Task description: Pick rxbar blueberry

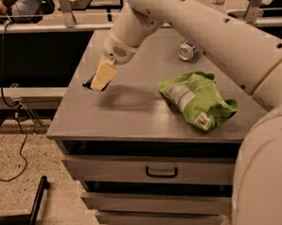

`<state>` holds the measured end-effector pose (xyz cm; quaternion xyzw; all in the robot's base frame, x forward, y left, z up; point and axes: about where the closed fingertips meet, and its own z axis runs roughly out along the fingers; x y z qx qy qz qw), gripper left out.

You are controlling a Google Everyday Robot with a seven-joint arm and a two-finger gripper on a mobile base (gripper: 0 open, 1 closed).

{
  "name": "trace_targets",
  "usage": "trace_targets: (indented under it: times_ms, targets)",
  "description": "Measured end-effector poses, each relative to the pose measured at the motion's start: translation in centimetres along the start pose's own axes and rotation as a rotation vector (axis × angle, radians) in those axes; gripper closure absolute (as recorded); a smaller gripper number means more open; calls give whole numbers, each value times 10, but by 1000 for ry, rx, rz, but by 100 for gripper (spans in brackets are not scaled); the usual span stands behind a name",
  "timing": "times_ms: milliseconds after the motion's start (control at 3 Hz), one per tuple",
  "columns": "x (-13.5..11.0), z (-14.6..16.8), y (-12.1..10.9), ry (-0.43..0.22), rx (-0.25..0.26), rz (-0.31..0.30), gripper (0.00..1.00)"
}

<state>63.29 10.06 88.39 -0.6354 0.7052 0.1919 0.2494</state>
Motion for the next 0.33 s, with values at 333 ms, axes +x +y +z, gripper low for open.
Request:
trace_targets:
  times_ms: [333]
  targets:
    - [8, -33, -20, -104, 11, 18, 100]
